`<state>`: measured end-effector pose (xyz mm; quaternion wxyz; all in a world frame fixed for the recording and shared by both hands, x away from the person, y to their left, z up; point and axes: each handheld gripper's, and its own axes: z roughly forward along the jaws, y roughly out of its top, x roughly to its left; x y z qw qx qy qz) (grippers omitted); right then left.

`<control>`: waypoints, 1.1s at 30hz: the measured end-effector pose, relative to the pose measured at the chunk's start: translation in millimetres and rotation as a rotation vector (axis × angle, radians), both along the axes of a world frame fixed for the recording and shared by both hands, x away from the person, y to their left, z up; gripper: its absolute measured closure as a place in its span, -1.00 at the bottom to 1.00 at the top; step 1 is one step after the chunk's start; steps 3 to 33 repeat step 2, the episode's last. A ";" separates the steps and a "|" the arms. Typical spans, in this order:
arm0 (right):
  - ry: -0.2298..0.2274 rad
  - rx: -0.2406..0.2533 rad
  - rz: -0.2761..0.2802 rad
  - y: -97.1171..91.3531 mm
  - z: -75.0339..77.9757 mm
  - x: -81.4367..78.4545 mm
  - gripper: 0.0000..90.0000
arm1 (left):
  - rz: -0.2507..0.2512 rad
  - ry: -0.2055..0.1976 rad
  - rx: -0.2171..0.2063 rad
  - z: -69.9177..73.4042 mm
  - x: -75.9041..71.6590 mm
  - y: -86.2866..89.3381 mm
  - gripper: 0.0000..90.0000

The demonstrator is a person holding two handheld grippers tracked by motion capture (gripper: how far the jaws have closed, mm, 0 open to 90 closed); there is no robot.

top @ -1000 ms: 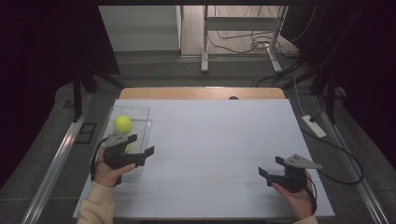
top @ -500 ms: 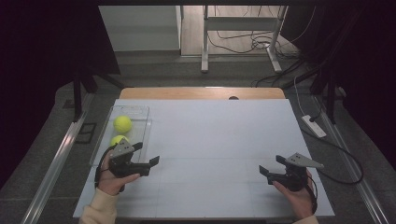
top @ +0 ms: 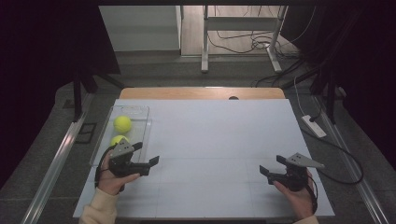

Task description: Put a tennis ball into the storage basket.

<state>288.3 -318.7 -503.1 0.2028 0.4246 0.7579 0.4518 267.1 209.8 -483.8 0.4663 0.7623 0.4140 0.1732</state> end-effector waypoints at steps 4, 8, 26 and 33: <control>-0.001 0.001 0.002 0.1 0.0 0.0 -0.68 | -0.003 0.000 0.002 -0.2 0.1 -0.7 -0.71; -0.001 0.001 0.002 0.1 0.0 0.0 -0.68 | -0.003 0.000 0.002 -0.2 0.1 -0.7 -0.71; -0.001 0.001 0.002 0.1 0.0 0.0 -0.68 | -0.003 0.000 0.002 -0.2 0.1 -0.7 -0.71; -0.001 0.001 0.002 0.1 0.0 0.0 -0.68 | -0.003 0.000 0.002 -0.2 0.1 -0.7 -0.71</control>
